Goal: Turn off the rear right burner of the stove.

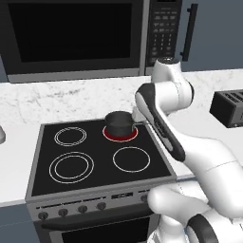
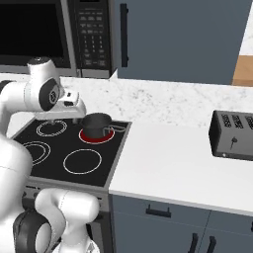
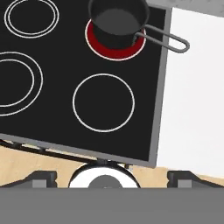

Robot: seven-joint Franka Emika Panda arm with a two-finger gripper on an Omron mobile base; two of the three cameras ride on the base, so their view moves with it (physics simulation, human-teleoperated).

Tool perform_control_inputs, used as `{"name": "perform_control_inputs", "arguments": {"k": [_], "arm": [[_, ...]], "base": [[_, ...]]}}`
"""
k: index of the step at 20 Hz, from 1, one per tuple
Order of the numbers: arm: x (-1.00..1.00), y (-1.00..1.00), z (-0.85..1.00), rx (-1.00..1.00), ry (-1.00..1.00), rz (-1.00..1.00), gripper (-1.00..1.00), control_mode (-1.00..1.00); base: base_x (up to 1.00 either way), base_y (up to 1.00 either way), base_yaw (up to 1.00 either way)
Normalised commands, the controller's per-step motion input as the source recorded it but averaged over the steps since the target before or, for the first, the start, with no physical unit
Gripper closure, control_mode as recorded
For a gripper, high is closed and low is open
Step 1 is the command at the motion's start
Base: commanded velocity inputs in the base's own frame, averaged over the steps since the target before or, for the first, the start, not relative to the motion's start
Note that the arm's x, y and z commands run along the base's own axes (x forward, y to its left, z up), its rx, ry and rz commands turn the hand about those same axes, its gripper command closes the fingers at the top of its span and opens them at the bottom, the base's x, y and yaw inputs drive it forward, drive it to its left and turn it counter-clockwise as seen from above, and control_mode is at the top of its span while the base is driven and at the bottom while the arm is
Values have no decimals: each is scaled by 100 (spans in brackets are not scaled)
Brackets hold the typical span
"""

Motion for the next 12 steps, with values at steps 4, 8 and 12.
{"name": "perform_control_inputs", "arguments": {"k": [4,8,12], "arm": [[-42,100,-11,-38,0,31,-100,-100],[-53,90,-30,-43,1,33,-100,-100],[-61,77,-46,-43,0,36,-100,-100]], "base": [[0,0,0],[0,0,0],[0,0,0]]}}
